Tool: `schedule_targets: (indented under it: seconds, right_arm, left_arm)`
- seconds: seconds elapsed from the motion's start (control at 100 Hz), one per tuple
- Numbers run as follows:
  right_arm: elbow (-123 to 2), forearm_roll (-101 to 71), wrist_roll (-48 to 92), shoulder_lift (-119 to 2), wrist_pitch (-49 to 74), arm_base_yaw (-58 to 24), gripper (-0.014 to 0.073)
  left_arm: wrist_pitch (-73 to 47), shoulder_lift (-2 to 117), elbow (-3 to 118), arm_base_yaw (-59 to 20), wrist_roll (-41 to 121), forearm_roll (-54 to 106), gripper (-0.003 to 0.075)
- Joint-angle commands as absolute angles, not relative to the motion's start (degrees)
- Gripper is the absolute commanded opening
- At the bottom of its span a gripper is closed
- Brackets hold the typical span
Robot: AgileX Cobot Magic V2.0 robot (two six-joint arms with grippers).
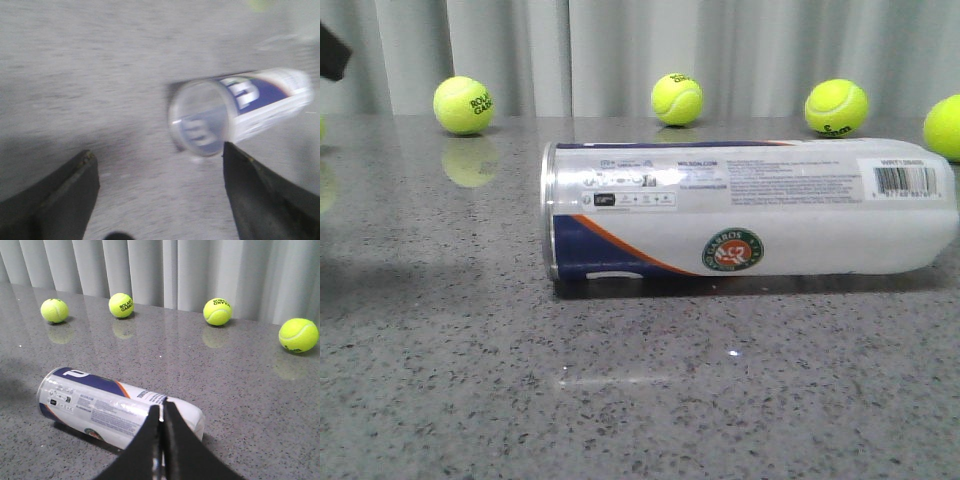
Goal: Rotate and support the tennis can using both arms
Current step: 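Reach the left gripper to the can's open end and grasp it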
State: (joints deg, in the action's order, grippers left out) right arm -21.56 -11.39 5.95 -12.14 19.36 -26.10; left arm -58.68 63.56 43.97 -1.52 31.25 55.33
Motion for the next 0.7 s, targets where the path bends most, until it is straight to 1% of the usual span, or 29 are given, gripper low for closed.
schedule_targets:
  seconds: [0.0,0.15,0.27,0.43,0.69]
  right_arm:
    - [-22.9,-11.3,6.0,-12.6,15.4,-25.8,-0.0061]
    - [-22.9,-11.3,6.0,-12.6,15.4,-25.8,-0.0061]
    - [-22.9,-11.3,6.0,-12.6,15.4,-25.8,-0.0061]
    - [-22.9,-11.3,6.0,-12.6,15.4,-25.8,-0.0061]
    - [-22.9,-11.3,6.0,-12.6,15.4,-25.8,-0.0061]
  left_arm:
    - [-61.5,65.6,46.0,-1.3,36.3,67.7,0.0503]
    - [-64.5,70.5,46.0,-2.8,39.4,74.0,0.0503]
    - [-64.5,74.5,46.0,-6.0,40.9,76.9,0.0503]
    - [-64.5,79.9,46.3,-10.3,45.9,85.8,0.0503]
    - [-64.4,89.7,54.1,-14.6,48.4,89.1,0.0503]
